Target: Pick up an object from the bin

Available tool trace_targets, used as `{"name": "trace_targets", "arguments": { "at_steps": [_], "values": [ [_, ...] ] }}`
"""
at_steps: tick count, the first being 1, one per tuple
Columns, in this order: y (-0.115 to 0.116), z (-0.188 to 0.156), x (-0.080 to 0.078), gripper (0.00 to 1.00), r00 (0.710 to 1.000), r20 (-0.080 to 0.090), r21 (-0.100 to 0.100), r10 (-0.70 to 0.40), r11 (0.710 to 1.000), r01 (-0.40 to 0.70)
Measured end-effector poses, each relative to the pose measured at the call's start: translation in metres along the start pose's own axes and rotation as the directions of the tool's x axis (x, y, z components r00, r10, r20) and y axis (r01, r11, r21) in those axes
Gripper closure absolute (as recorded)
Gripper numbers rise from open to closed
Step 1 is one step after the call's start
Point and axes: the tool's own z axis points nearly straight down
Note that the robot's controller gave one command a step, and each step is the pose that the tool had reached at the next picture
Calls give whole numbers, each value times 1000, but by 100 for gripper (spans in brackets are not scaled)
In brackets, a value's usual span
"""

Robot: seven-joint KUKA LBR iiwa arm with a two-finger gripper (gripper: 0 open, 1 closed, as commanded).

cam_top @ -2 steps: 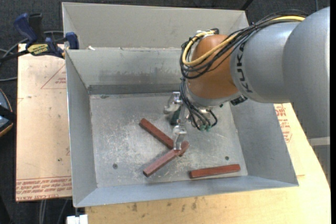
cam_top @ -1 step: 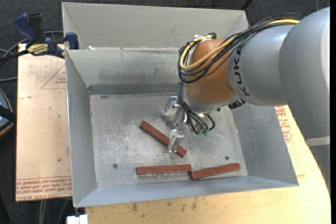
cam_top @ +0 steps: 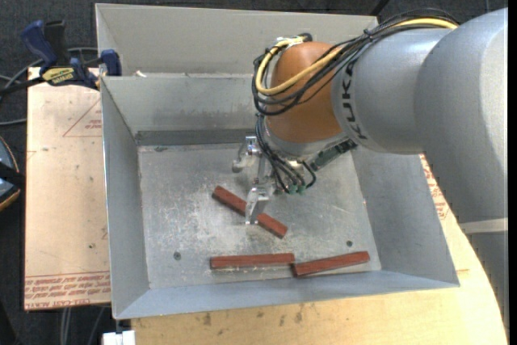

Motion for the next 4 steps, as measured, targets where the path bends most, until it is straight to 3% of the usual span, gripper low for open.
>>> {"name": "trace_targets", "arguments": {
  "at_steps": [1, 2, 4],
  "values": [
    [-12, 25, 7, 0, 987, 3, -4, 159, 987, -159],
    [-2, 22, 2, 100, 993, 9, 1, 115, 993, -115],
    [-2, 20, 2, 100, 993, 8, 1, 116, 993, -116]
  ]
}}
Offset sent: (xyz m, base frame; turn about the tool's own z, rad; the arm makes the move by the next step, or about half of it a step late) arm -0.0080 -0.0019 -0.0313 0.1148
